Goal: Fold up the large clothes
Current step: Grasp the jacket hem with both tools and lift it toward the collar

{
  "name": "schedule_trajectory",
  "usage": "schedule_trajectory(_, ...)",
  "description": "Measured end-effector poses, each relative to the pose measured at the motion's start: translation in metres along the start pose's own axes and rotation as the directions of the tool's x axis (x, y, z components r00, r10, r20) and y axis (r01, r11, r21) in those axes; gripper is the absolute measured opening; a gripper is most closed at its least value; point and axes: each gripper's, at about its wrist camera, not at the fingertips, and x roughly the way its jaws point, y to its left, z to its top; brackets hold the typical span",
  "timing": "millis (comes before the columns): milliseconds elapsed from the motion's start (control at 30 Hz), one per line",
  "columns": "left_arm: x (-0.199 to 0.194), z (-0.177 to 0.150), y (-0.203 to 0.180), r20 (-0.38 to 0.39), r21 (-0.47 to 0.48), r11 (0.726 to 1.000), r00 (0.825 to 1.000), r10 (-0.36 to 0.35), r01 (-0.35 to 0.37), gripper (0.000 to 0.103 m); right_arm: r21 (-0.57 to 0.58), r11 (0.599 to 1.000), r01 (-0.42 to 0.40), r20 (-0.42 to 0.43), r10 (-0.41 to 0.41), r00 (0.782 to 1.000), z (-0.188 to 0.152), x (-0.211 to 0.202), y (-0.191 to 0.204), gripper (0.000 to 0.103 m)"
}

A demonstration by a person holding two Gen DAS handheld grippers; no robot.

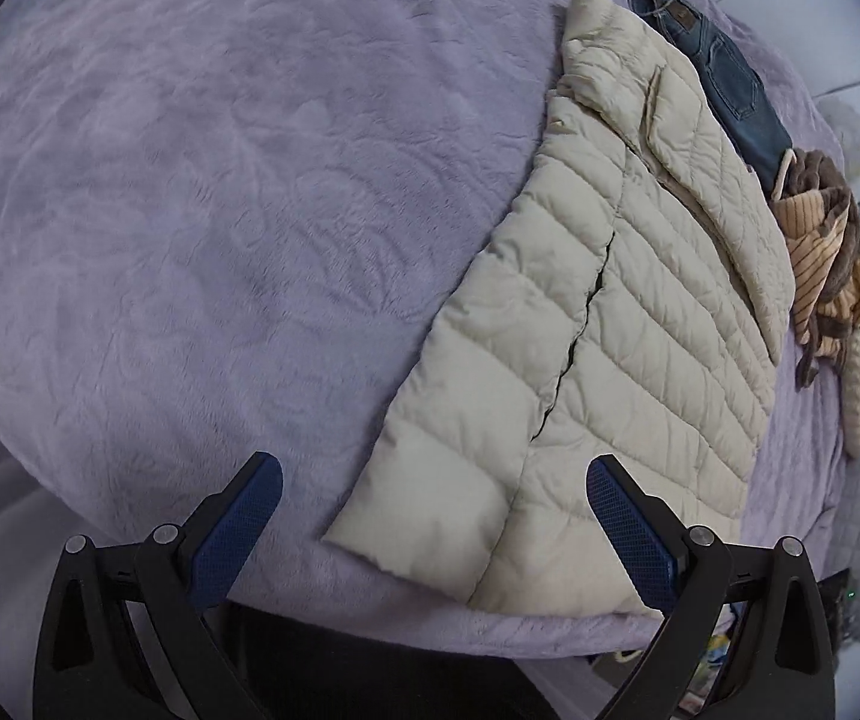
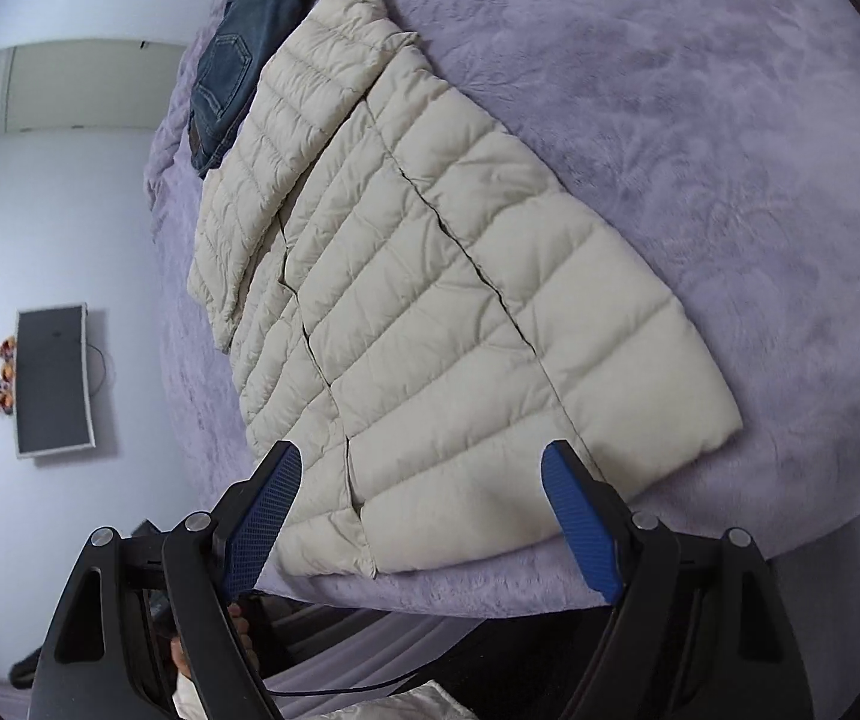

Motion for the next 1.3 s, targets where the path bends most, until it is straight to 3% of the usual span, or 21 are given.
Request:
schedule_trajectory(267,0.030,-0.032,-0.006,-0.089,0.000,0.992,0.988,-0.124,0.125,0.102,0.172,0.979,-0.108,-0.016,0.112,0.994,-0.022,0.023,-0.040,0.085)
schedule_trajectory(533,0.050,-0.021,-0.038,-0.084,0.009,0.985,0.982,-0.171,0.173,0.102,0.248,0.955,-0.164,0.010,0.166,0.986,-0.024,0.053,-0.053,0.085)
schedule_trajectory(733,0.039,-0.018,-0.041,-0.061,0.040,0.981,0.980,-0.187,0.190,0.101,0.245,0.940,-0.237,0.059,0.230,0.971,-0.020,0.060,-0.042,0.085)
schedule_trajectory(800,0.036,-0.018,-0.043,-0.059,0.053,0.981,0.981,-0.184,0.187,0.094,0.238,0.941,-0.241,0.059,0.234,0.970,-0.020,0.059,-0.039,0.085)
schedule_trajectory(833,0.036,-0.016,-0.043,-0.066,0.055,0.981,0.981,-0.182,0.186,0.085,0.240,0.940,-0.242,0.057,0.236,0.970,-0.020,0.059,-0.038,0.085)
schedule_trajectory(900,0.040,-0.014,-0.042,-0.083,0.051,0.981,0.980,-0.182,0.186,0.057,0.252,0.938,-0.239,0.048,0.235,0.971,-0.020,0.057,-0.039,0.084)
schedule_trajectory(933,0.043,-0.012,-0.041,-0.098,0.045,0.980,0.977,-0.189,0.194,0.029,0.260,0.936,-0.237,0.044,0.234,0.971,-0.020,0.058,-0.040,0.080)
schedule_trajectory(967,0.045,-0.011,-0.040,-0.111,0.033,0.978,0.974,-0.200,0.205,0.020,0.265,0.935,-0.235,0.036,0.234,0.971,-0.018,0.059,-0.040,0.073)
schedule_trajectory(1000,0.045,-0.010,-0.039,-0.110,0.023,0.978,0.973,-0.205,0.209,0.020,0.269,0.937,-0.225,0.022,0.227,0.974,-0.016,0.060,-0.039,0.052)
schedule_trajectory(1033,0.043,-0.010,-0.040,-0.105,0.026,0.977,0.972,-0.209,0.213,0.019,0.272,0.939,-0.211,0.004,0.218,0.976,-0.014,0.061,-0.039,0.024)
schedule_trajectory(1067,0.041,-0.009,-0.043,-0.103,0.038,0.976,0.972,-0.210,0.215,0.016,0.276,0.937,-0.215,-0.013,0.228,0.974,-0.011,0.062,-0.039,0.015)
schedule_trajectory(1300,0.002,0.014,-0.067,-0.057,0.069,0.958,0.960,-0.274,0.277,0.016,0.192,0.935,-0.297,-0.076,0.316,0.946,0.017,0.046,-0.012,0.013)
